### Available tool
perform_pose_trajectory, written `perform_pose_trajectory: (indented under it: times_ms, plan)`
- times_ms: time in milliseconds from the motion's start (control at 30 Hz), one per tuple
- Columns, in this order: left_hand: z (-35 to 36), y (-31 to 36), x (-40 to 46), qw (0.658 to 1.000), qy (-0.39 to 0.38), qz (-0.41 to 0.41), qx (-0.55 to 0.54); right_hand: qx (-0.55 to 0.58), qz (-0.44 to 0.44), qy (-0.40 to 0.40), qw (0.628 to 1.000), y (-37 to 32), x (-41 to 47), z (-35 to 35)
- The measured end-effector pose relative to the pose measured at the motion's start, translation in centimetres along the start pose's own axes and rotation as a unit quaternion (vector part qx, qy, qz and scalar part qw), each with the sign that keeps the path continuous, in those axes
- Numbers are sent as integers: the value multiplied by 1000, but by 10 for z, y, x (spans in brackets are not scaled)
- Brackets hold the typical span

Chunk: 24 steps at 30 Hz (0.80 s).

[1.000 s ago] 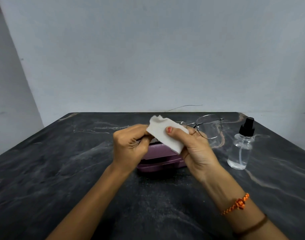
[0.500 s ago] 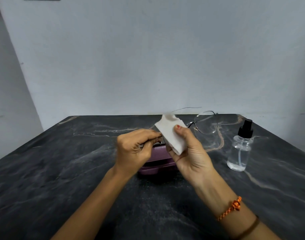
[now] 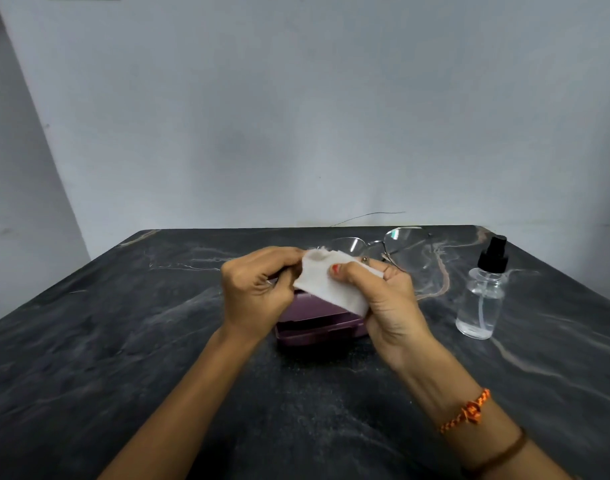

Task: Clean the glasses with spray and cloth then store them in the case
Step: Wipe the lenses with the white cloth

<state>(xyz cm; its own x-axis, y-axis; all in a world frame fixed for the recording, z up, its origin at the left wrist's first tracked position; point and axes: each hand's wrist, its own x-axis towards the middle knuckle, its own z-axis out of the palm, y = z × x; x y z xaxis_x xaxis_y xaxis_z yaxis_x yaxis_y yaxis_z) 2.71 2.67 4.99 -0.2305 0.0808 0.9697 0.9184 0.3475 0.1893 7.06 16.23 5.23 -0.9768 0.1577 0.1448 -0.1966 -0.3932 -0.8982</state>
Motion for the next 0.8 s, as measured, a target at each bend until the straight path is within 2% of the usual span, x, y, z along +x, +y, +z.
perform_pose_trajectory:
  times_ms: [200,367,500,633,800]
  plan:
    - [3,1,-1,1000,-13,-5,-21,139,20,66,988,-3,3,3]
    - [7,4,-4,999,-41,16,-5,225,61,71,970,-5,2,5]
    - [9,6,-6,997,-63,52,-3,200,48,32,978,-2,3,7]
    - [6,4,-4,998,-53,43,-3,125,22,-22,992,-5,5,2]
    - [3,3,-2,998,-59,33,12,54,1,-9,999,-12,7,-8]
